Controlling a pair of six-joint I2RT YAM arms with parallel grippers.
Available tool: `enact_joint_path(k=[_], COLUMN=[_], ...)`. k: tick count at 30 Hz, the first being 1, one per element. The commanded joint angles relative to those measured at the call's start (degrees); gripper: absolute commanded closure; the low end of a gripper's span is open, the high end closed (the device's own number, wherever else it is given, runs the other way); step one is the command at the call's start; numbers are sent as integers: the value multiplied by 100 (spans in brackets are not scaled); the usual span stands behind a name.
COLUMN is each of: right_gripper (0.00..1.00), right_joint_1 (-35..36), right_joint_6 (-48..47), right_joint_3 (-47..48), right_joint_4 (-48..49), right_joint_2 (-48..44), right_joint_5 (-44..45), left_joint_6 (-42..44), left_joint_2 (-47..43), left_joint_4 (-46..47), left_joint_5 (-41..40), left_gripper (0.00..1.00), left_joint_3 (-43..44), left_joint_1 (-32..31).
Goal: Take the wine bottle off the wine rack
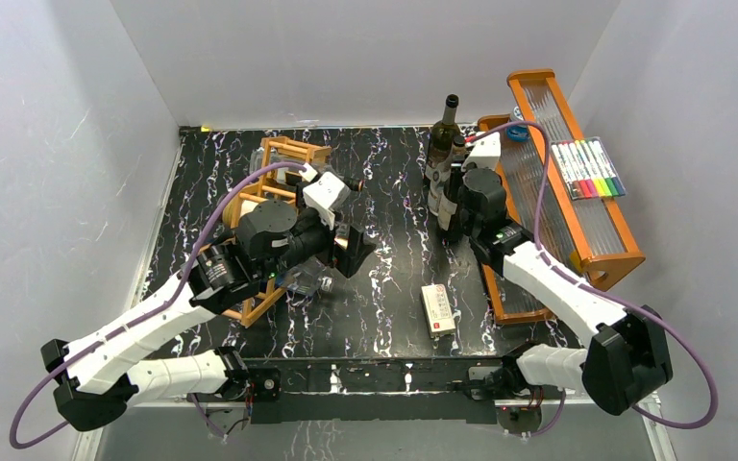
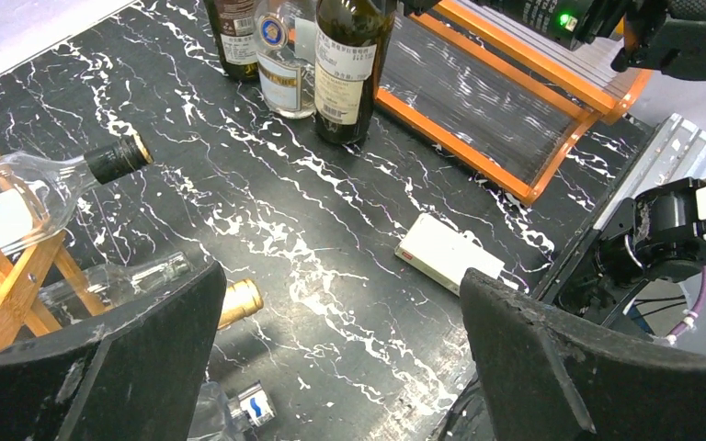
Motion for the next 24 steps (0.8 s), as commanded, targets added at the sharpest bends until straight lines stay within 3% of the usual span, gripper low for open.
enact_joint_path(k=[1, 16, 24], right_gripper=[100, 98, 51], right_joint_1=[-169, -385, -384], right_joint_6=[-53, 560, 546], right_joint_3=[100, -199, -61], right_joint_4=[1773, 1676, 1087], right_joint_2=[-2, 136, 62], right_joint_5=[215, 48, -89], left_joint_6=[102, 151, 111], left_joint_2=[-210, -252, -318], left_joint_4=[-107, -130, -149], left_joint_5=[-192, -208, -229], left_gripper=[2, 2, 2], left_joint_3=[104, 96, 67], left_joint_1=[9, 11, 6])
